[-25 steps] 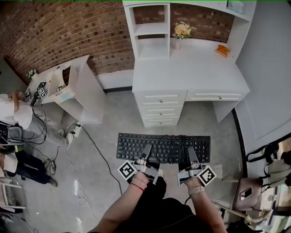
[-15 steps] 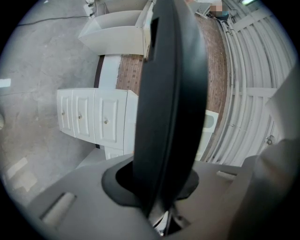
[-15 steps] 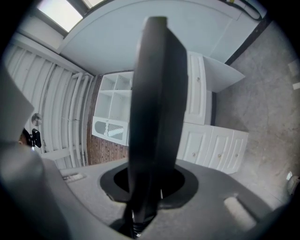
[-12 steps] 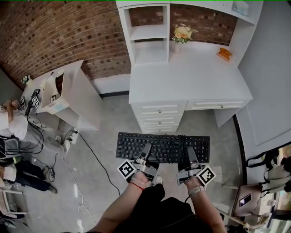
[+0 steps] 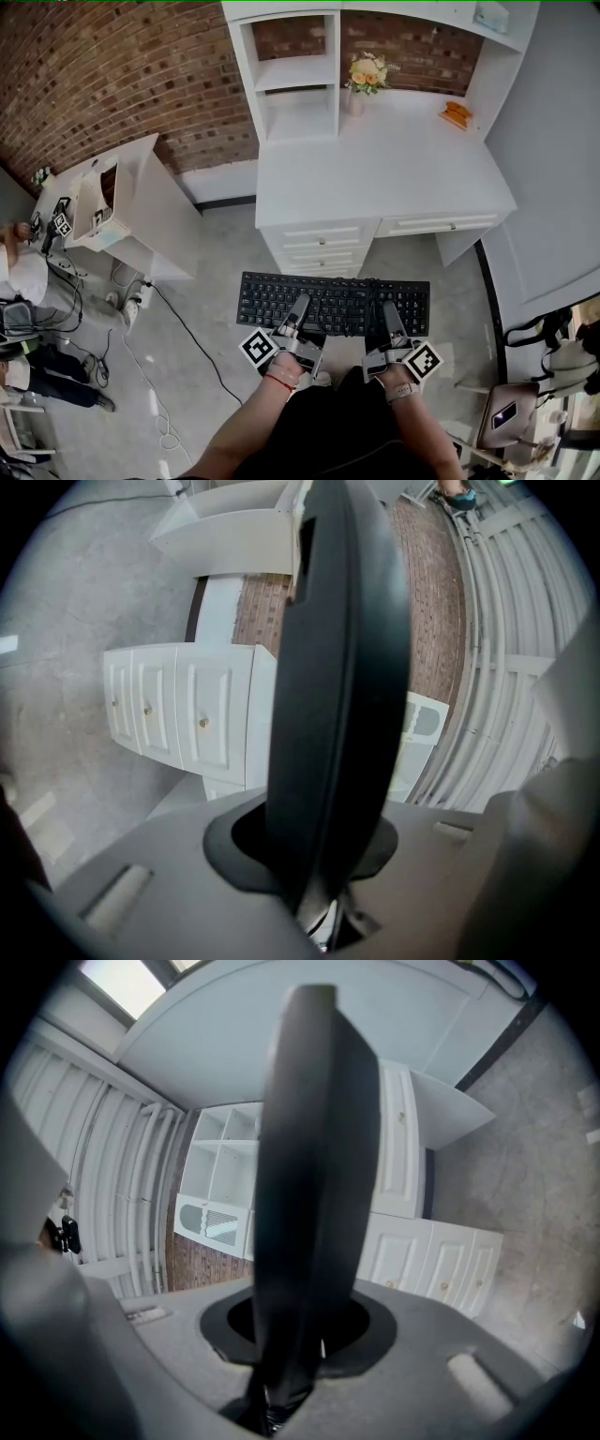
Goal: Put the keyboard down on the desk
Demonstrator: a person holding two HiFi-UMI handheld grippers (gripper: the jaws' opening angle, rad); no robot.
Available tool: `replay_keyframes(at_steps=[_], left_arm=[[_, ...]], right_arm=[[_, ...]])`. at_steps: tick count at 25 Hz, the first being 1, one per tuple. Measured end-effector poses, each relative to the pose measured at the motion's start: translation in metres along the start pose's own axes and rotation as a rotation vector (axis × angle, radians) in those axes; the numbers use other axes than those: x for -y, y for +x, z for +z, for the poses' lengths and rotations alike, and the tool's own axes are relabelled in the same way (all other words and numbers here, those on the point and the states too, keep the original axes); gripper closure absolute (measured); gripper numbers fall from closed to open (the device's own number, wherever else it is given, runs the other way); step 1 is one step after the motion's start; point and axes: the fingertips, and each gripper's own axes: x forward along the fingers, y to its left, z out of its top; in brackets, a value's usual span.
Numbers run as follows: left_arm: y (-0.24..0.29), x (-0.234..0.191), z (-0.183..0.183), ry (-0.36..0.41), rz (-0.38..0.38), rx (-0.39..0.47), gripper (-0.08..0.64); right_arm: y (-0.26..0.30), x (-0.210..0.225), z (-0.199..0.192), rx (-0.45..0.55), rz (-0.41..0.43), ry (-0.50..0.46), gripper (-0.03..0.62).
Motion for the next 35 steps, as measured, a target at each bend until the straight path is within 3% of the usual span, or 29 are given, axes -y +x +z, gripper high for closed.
replay_keyframes(at_steps=[12,35], left_arm=[[0.052,-0.006,0.018,0.005,-0.007,0.032,0.483],[0.205,-0.03,0.049,-0.01,0.019,0.119,0.483]], right_arm=[[0.055,0.016,0.023,-0.031,0.005,0.019,0.511],[0.202,0.053,0.109,-0.129,-0.017,0.04,0.511]])
